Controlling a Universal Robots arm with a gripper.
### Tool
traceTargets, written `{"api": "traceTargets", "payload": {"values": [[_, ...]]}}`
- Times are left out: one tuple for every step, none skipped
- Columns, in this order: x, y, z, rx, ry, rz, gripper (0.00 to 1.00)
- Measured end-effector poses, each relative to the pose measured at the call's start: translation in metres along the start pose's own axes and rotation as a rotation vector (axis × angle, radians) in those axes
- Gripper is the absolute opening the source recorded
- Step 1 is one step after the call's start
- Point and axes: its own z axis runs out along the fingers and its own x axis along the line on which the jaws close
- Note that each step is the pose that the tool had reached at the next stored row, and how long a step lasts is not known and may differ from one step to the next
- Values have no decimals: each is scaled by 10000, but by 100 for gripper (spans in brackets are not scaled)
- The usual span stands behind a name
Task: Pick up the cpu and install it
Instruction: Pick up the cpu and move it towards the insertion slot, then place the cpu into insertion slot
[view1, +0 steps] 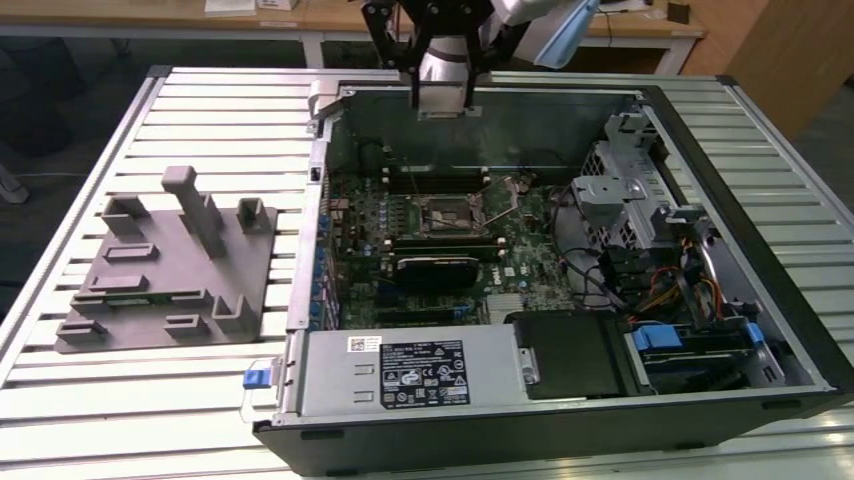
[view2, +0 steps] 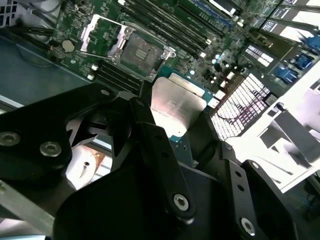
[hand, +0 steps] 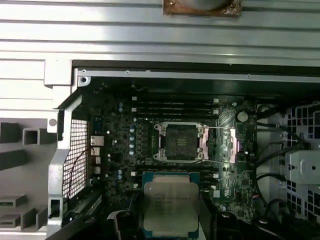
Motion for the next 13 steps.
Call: {"api": "traceTargets", "payload": {"values": [[-26, 11, 1, -3, -1, 0, 53], [-48, 22, 3, -7, -4, 1, 53], [-61, 28, 4, -11, -5, 0, 53], [-70, 33, 6, -17, -8, 1, 53], [-79, 38, 8, -17, -10, -1, 53], [-80, 38, 10, -17, -10, -1, 53], [-80, 38, 11, -15, -9, -1, 53], [-80, 38, 11, -14, -8, 0, 53], [-81, 38, 12, -13, -9, -1, 53], [-81, 38, 14, -9, -9, 0, 53], [-81, 39, 15, 3, -10, -1, 53], [-82, 39, 14, 30, -9, -2, 53], [-82, 39, 14, 54, -10, 2, 53]]}}
